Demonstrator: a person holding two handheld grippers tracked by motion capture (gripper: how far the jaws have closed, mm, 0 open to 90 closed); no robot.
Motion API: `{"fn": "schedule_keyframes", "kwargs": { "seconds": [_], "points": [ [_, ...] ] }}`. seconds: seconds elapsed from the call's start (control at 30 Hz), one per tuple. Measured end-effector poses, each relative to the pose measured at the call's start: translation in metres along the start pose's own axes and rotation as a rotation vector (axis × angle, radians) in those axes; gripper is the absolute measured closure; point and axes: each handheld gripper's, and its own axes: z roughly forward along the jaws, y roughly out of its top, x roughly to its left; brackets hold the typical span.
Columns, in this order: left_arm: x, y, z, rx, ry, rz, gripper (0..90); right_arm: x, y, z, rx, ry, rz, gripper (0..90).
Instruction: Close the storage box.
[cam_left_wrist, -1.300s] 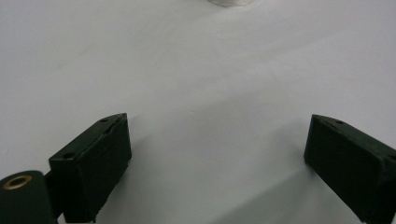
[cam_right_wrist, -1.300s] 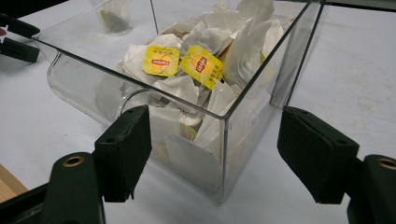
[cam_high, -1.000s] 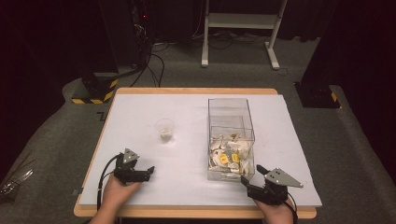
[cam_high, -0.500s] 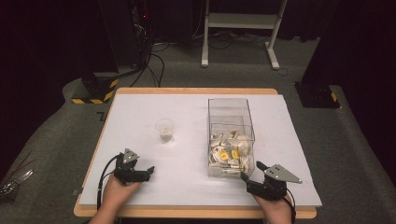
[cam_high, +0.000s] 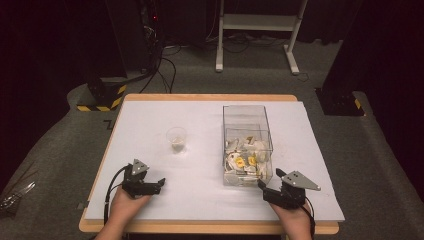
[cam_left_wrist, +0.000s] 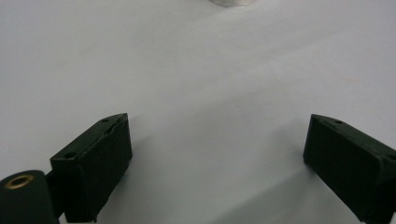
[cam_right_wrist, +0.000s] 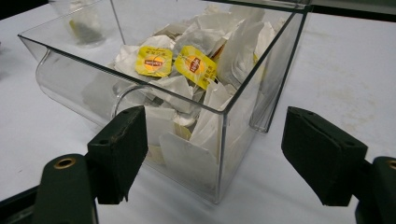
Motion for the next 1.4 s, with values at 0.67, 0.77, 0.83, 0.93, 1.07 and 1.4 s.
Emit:
{"fn": "schedule_keyframes", "kwargs": {
  "seconds": [0.67, 0.77, 0.83, 0.93, 1.07, 1.4],
  "points": [
    [0.000, 0.000, 0.000, -0.001, 0.000, 0.001, 8.2, -0.020, 0.020, 0.036, -0.013, -0.071, 0.057, 21.4],
    [0.000, 0.000, 0.000, -0.001, 0.000, 0.001, 8.2, -0.023, 0.022, 0.042, -0.022, -0.080, 0.072, 21.5],
    [0.000, 0.000, 0.000, -0.001, 0.000, 0.001, 8.2, -0.024, 0.023, 0.046, -0.027, -0.090, 0.075, 21.5],
    [0.000, 0.000, 0.000, -0.001, 0.000, 0.001, 8.2, -0.026, 0.025, 0.051, -0.032, -0.099, 0.089, 21.5],
    [0.000, 0.000, 0.000, -0.001, 0.000, 0.001, 8.2, -0.028, 0.028, 0.059, -0.035, -0.114, 0.098, 21.6],
    [0.000, 0.000, 0.000, 0.000, 0.000, 0.001, 8.2, -0.035, 0.034, 0.076, -0.039, -0.137, 0.123, 19.5]
  ]
}}
